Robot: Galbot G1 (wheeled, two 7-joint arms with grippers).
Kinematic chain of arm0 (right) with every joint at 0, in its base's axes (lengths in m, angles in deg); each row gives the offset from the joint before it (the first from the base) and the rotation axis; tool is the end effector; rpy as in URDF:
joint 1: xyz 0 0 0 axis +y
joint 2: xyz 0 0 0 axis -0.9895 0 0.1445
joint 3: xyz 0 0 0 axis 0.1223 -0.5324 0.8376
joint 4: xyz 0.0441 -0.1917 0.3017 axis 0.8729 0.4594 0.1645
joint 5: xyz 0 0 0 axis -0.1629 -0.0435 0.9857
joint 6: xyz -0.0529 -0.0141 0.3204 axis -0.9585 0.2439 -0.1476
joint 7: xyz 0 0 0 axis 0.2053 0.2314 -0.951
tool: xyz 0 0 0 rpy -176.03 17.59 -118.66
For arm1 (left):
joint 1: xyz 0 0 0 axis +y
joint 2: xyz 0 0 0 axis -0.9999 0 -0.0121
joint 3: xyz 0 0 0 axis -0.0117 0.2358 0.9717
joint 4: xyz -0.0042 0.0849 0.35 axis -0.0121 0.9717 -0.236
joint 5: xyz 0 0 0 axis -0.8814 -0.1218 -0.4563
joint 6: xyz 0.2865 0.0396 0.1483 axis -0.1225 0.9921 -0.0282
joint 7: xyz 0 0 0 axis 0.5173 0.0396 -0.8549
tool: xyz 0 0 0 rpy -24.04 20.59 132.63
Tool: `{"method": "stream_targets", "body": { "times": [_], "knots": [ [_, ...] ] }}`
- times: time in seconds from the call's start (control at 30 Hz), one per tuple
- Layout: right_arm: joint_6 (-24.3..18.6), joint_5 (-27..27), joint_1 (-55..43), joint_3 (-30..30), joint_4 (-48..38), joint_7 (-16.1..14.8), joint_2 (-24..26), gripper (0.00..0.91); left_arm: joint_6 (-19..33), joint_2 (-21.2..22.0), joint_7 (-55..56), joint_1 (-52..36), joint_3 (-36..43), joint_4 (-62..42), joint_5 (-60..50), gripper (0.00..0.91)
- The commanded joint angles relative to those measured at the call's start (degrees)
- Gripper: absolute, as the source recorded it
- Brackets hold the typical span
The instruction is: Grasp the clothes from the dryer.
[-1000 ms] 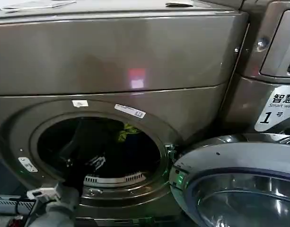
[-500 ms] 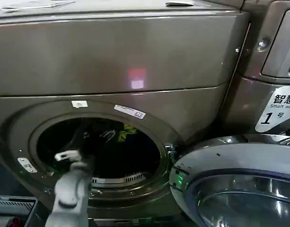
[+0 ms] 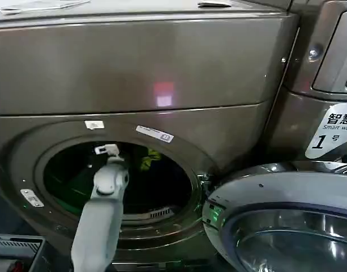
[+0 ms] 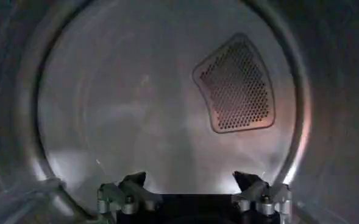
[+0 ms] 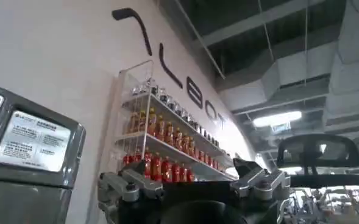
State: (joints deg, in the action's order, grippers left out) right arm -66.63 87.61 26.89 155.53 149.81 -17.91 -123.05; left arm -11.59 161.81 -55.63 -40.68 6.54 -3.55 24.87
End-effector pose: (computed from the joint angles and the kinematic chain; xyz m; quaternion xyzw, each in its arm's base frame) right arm -0.0795 -0.3546 -0.0385 0.4842 0.8288 -0.1540 0.2345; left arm 0.5569 0.0062 -0.2144 -0.0857 -0.9947 0.0252 0.0512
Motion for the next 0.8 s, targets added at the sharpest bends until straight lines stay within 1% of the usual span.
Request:
{"method": "stream_targets", "body": {
  "times": [0.03, 0.13, 0.27, 0.4, 0.5, 0.57, 0.67, 0.8],
  "knots": [
    [-0.05, 0.04, 0.03, -0.02, -0.03, -0.05, -0.01, 0.907, 1.34, -1.27, -13.25, -10.13, 3.81, -16.82, -1.73, 0.907],
    [-0.04, 0.02, 0.00, -0.13, 0.04, -0.04, -0.16, 0.907, 1.07, -2.76, -20.42, -11.73, 7.20, -19.32, -4.24, 0.907],
    [-0.12, 0.00, 0.01, -0.07, -0.10, -0.13, -0.20, 0.907, 4.60, -3.89, -29.61, -15.38, 11.68, -25.49, -7.30, 0.907],
    [-0.26, -0.04, 0.05, -0.04, -0.27, -0.21, -0.21, 0.907, 7.61, -5.15, -38.03, -18.24, 17.26, -28.17, -8.57, 0.907],
    [-0.26, -0.03, -0.01, -0.09, -0.11, -0.20, -0.33, 0.907, 11.89, -4.84, -42.02, -20.70, 20.66, -31.45, -9.35, 0.907],
    [-0.29, -0.04, 0.04, -0.05, -0.17, -0.18, -0.38, 0.907, 13.59, -5.43, -44.61, -21.99, 25.63, -32.61, -11.94, 0.907],
    [-0.45, -0.14, 0.13, 0.15, -0.48, -0.26, -0.36, 0.907, 13.38, -6.50, -48.44, -23.16, 30.98, -33.18, -16.19, 0.907],
    [-0.54, -0.19, 0.03, 0.18, -0.58, -0.31, -0.38, 0.907, 15.41, -5.75, -50.46, -25.47, 34.59, -37.37, -25.20, 0.907]
  ]
}}
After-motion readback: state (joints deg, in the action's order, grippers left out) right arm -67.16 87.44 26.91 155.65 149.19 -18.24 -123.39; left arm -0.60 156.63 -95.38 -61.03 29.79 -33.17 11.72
